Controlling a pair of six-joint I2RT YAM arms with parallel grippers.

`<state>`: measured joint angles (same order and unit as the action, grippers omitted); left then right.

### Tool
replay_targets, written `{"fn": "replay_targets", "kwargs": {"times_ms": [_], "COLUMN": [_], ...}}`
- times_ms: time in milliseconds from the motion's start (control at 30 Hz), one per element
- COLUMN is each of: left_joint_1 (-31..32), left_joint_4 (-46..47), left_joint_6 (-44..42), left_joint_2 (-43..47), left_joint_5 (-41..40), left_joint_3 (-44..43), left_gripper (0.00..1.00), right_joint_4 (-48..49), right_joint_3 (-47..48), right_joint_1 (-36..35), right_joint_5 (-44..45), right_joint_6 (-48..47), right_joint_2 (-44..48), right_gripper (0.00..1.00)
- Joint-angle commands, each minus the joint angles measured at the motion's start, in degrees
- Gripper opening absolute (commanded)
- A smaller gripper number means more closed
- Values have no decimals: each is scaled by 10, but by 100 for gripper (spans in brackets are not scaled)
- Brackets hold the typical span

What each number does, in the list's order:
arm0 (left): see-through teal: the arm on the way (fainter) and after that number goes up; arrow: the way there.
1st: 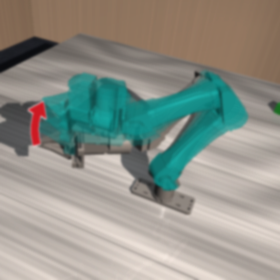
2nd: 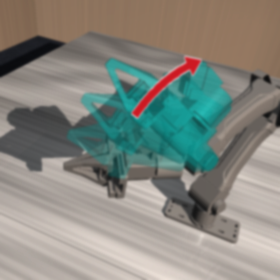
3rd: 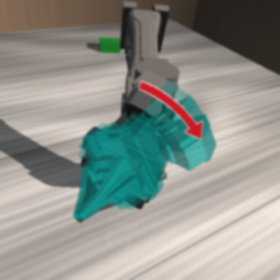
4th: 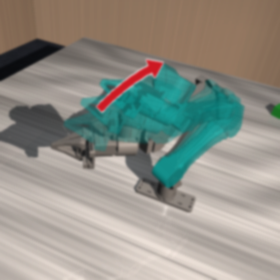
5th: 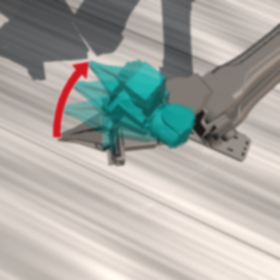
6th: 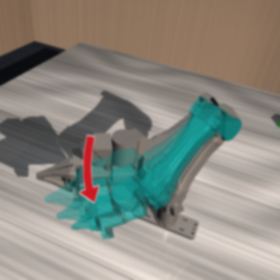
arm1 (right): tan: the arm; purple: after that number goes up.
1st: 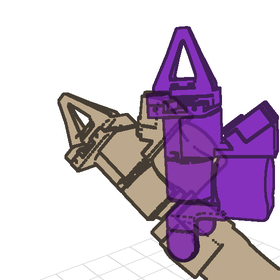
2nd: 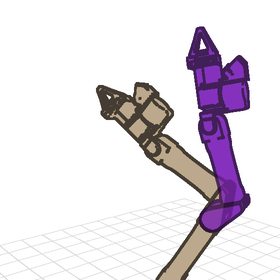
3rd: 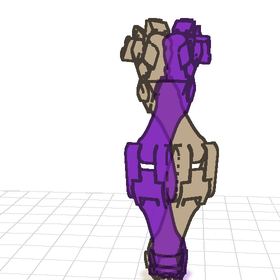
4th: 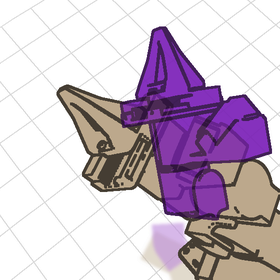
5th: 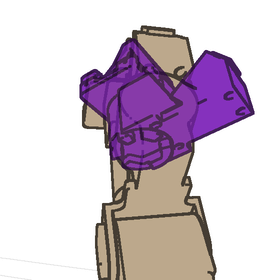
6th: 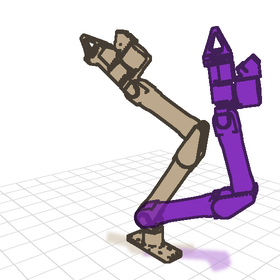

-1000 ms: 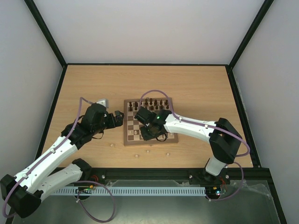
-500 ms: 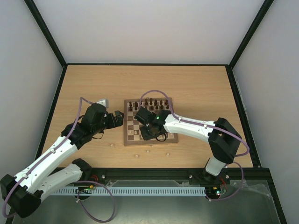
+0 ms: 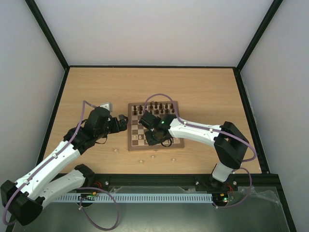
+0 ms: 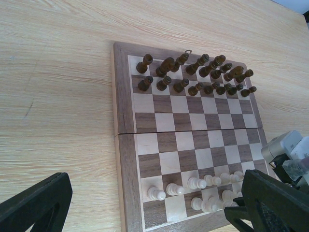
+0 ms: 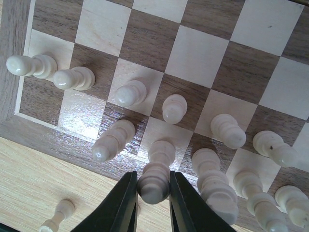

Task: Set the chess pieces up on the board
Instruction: Place the chess piece on the chessboard, then pick up the chess piece at the center of the board.

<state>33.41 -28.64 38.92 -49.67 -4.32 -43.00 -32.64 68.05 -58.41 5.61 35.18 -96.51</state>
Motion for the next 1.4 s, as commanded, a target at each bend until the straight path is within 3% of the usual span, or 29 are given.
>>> {"fn": "replay_targets", "kwargs": {"times_ms": [0,367,533,733,1000,1267,1333,1367], "left_joint_1": [-3,-4,-4,-3,-3,-3,-3,-3], "left_joint_4": [4,7,9,10,17,28,28,29], "left_joint_6": [-5,-5,-6,-6,-12,-14,-13,-13], "left_joint_2": [-3,-6,-9,-15,-39,-70,-80,-86], "left_joint_5": [1,3,4,6,12,11,11,11], "left_joint_3": [7,4,2,-4,-16,-30,-36,-39], "left_gripper": [99,99,99,99,99,99,99,99], "right_joint_4": [-11,-3,4,5,50,77,82,83], "right_joint_3": [-5,-3,-2,-9,-75,-169,-186,-193], "right_joint_1": [1,1,1,0,0,0,0,-1], "right_joint_5": [4,-10,-26,-27,-14,23,23,23], "right_joint_6": [3,0,-4,-3,-4,5,6,6], "right_joint_2": [-10,14,46,109,246,369,388,398], "right_gripper": [20,34,46,58,61,85,98,99]}}
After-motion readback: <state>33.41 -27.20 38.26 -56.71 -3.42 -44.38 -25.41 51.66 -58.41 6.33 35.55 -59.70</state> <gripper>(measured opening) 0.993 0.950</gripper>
